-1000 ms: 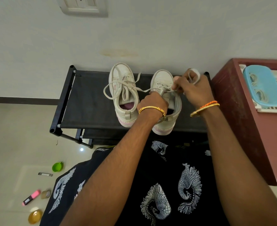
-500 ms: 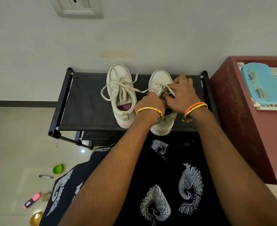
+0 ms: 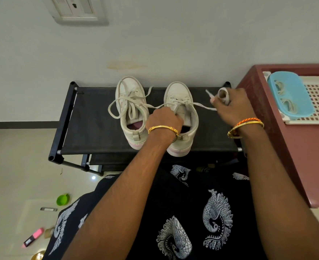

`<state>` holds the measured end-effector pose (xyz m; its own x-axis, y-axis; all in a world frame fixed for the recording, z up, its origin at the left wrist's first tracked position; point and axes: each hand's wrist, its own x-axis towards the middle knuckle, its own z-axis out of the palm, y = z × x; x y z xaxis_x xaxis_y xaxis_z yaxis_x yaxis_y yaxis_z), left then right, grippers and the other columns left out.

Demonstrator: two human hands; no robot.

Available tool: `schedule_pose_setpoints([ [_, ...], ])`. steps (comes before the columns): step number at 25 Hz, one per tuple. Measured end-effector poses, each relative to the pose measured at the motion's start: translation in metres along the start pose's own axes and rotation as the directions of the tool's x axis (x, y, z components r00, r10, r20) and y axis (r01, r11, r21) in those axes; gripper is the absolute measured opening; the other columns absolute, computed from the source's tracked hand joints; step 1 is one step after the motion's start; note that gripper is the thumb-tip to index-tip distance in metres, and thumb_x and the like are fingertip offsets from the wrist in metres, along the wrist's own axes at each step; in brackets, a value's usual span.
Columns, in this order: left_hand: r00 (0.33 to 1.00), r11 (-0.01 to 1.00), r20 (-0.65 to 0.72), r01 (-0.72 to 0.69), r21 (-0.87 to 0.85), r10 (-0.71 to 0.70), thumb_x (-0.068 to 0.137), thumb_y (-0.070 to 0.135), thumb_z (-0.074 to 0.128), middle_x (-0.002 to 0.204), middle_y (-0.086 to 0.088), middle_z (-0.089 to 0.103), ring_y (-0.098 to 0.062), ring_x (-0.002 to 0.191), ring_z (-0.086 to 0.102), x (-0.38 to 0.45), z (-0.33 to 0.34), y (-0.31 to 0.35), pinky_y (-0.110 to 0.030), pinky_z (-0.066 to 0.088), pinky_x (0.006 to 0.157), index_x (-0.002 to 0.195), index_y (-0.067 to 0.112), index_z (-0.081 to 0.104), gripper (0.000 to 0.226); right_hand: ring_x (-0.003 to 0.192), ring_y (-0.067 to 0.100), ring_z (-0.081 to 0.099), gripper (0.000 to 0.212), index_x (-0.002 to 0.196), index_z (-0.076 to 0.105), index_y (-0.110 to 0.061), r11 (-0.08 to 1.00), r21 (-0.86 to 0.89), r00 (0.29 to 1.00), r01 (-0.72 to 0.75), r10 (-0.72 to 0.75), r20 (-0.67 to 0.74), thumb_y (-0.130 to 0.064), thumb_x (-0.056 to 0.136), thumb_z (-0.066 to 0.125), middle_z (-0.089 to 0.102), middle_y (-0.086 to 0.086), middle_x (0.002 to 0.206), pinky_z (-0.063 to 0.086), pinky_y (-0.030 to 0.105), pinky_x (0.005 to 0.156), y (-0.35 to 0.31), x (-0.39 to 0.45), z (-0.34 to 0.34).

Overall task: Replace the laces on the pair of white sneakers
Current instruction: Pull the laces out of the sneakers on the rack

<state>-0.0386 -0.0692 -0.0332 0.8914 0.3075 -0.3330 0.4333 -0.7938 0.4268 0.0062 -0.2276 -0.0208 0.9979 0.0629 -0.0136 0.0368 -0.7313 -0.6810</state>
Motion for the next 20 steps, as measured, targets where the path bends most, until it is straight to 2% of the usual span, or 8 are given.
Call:
schedule_pose_setpoints([
  [2, 0.992, 0.995, -0.125, -0.021, 0.098, 0.033, 0.091, 0.039, 0.049, 0.073, -0.001, 0.048, -0.018, 0.068, 0.045, -0.004, -0.002, 0.002, -0.031, 0.034, 0.058, 0.082, 0.014, 0.050, 0.026, 0.111, 0.032, 0.049, 0.053, 0.124, 0.048, -0.014, 0.983, -0.080, 0.983, -0.166, 0.172, 0.068, -0.040, 0.082, 0.068, 0.037, 0.017, 0.131, 0.043, 0.038, 0.096, 0.004, 0.000, -0.001],
  [3, 0.982, 0.992, -0.185, -0.023, 0.122, 0.045, 0.089, 0.043, 0.050, 0.080, -0.002, 0.049, -0.018, 0.069, 0.044, -0.005, -0.003, 0.003, -0.031, 0.033, 0.058, 0.085, 0.014, 0.052, 0.030, 0.122, 0.032, 0.042, 0.069, 0.134, 0.040, -0.017, 0.974, -0.117, 0.970, -0.192, 0.207, 0.130, -0.045, 0.079, 0.070, 0.031, 0.016, 0.138, 0.040, 0.041, 0.103, 0.002, -0.002, 0.001],
  [5, 0.957, 0.993, -0.280, -0.043, 0.113, 0.073, 0.087, 0.046, 0.052, 0.094, -0.004, 0.052, -0.018, 0.073, 0.044, -0.004, -0.004, 0.005, -0.032, 0.033, 0.060, 0.093, 0.011, 0.057, 0.035, 0.126, 0.031, 0.037, 0.075, 0.136, 0.038, -0.019, 0.980, -0.160, 0.967, -0.120, 0.151, 0.203, -0.048, 0.075, 0.072, 0.031, 0.014, 0.139, 0.037, 0.039, 0.103, -0.008, -0.007, 0.005],
  [7, 0.925, 0.984, -0.337, -0.164, 0.066, 0.177, 0.086, 0.039, 0.056, 0.101, -0.004, 0.054, -0.019, 0.079, 0.049, 0.002, -0.004, 0.006, -0.031, 0.034, 0.063, 0.098, 0.012, 0.058, 0.030, 0.123, 0.032, 0.036, 0.064, 0.127, 0.047, -0.015, 0.967, -0.254, 0.979, -0.001, 0.053, 0.197, -0.043, 0.076, 0.072, 0.036, 0.016, 0.133, 0.038, 0.039, 0.099, -0.017, -0.010, 0.015],
  [10, 0.866, 0.934, -0.352, -0.343, 0.096, 0.354, 0.084, 0.028, 0.059, 0.110, -0.004, 0.056, -0.023, 0.104, 0.050, 0.016, -0.003, 0.007, -0.033, 0.037, 0.080, 0.110, 0.015, 0.058, 0.029, 0.113, 0.034, 0.046, 0.041, 0.112, 0.053, -0.007, 0.962, -0.272, 0.992, -0.029, 0.062, 0.111, -0.033, 0.082, 0.065, 0.049, 0.017, 0.119, 0.044, 0.037, 0.084, -0.026, -0.006, 0.033],
  [13, 0.903, 0.938, -0.253, -0.323, 0.128, 0.346, 0.089, 0.022, 0.055, 0.123, -0.003, 0.055, -0.024, 0.119, 0.043, 0.025, 0.002, 0.010, -0.038, 0.034, 0.094, 0.123, 0.021, 0.058, 0.034, 0.090, 0.031, 0.054, 0.017, 0.086, 0.053, -0.011, 0.971, -0.214, 0.969, -0.107, 0.150, 0.196, -0.027, 0.085, 0.058, 0.057, 0.013, 0.093, 0.037, 0.030, 0.066, -0.032, 0.002, 0.042],
  [15, 0.918, 0.940, -0.211, -0.312, 0.138, 0.336, 0.091, 0.018, 0.052, 0.125, -0.005, 0.055, -0.025, 0.119, 0.044, 0.028, 0.006, 0.011, -0.041, 0.033, 0.097, 0.123, 0.022, 0.060, 0.033, 0.074, 0.027, 0.049, 0.023, 0.066, 0.042, -0.015, 0.979, -0.154, 0.946, -0.136, 0.174, 0.272, -0.017, 0.082, 0.057, 0.049, 0.007, 0.073, 0.034, 0.027, 0.055, -0.030, 0.008, 0.044],
  [20, 0.914, 0.931, -0.236, -0.274, 0.240, 0.330, 0.095, 0.016, 0.048, 0.119, -0.008, 0.057, -0.027, 0.113, 0.048, 0.036, 0.013, 0.017, -0.041, 0.037, 0.091, 0.114, 0.015, 0.063, 0.025, 0.056, 0.021, 0.048, 0.024, 0.059, 0.040, -0.014, 0.972, -0.007, 0.914, -0.235, 0.223, 0.340, -0.008, 0.078, 0.054, 0.046, 0.004, 0.059, 0.041, 0.028, 0.053, -0.023, 0.014, 0.042],
])
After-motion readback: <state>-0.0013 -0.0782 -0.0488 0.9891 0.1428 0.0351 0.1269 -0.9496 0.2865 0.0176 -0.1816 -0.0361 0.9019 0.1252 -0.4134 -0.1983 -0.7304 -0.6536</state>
